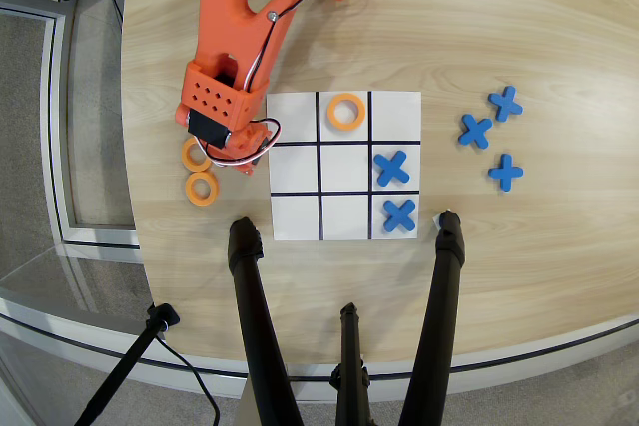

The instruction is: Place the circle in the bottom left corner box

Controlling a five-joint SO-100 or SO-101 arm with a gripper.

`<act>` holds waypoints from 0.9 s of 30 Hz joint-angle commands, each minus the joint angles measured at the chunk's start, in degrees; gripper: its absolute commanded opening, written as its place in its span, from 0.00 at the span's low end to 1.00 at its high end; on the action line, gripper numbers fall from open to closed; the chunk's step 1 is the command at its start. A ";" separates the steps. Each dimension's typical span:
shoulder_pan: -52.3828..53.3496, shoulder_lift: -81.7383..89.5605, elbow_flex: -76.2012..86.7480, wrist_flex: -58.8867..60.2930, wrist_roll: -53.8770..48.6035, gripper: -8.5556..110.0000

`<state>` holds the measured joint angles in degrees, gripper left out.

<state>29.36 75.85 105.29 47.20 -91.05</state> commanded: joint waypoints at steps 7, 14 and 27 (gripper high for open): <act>0.97 1.32 2.46 0.53 -0.88 0.07; -0.62 10.63 -1.23 14.15 1.85 0.07; -28.74 38.06 -13.01 40.52 17.14 0.07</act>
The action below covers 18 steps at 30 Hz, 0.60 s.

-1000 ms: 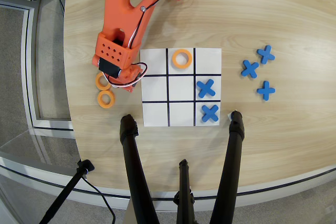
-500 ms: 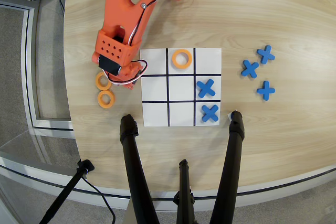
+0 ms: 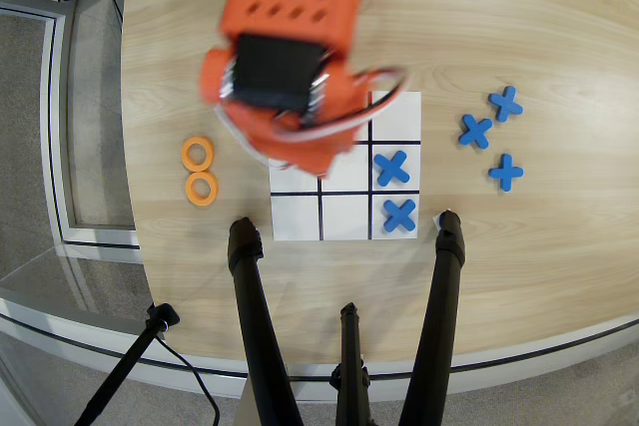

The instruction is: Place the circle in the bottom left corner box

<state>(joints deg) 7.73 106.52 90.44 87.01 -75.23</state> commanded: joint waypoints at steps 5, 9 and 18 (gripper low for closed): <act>-22.94 18.28 16.96 -3.69 3.52 0.07; -31.82 19.51 29.00 -13.45 6.94 0.07; -30.76 11.69 47.72 -34.19 6.59 0.07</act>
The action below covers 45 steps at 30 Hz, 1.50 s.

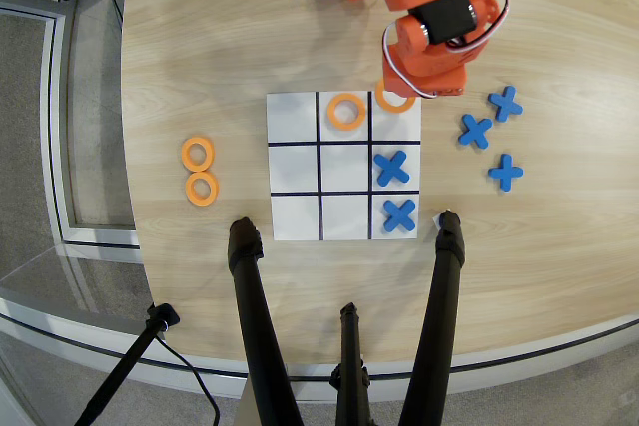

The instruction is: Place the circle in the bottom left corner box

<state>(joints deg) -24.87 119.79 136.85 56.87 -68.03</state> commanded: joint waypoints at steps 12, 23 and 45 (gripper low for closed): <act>2.72 -8.53 4.31 -11.69 0.09 0.07; -0.09 -9.84 6.42 -15.47 2.55 0.07; 0.62 -17.31 -0.09 -16.44 3.08 0.07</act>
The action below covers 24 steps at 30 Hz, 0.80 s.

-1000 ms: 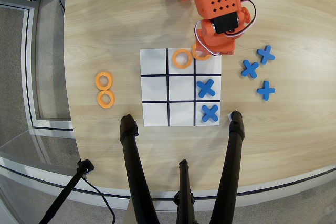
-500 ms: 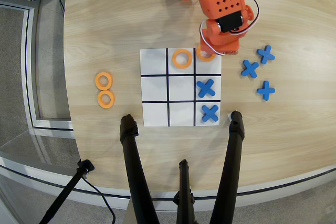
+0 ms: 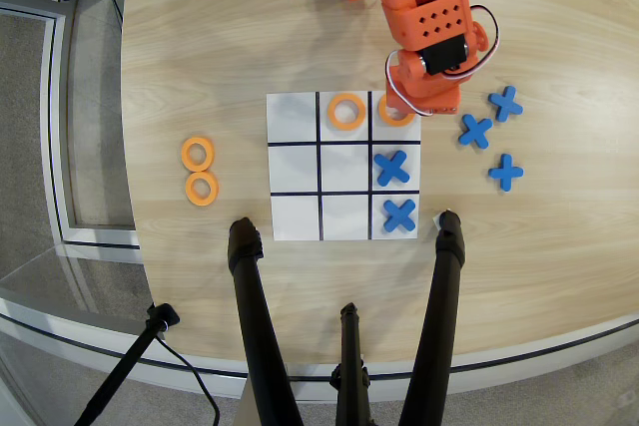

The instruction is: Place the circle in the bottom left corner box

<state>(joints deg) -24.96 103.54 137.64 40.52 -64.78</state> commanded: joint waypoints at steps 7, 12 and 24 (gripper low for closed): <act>1.32 -2.20 -1.85 -0.44 -0.35 0.07; 2.02 -2.46 -2.11 -0.70 -0.62 0.07; 2.20 1.14 -2.90 1.93 -0.70 0.18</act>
<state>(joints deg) -23.20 102.48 135.79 40.78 -64.95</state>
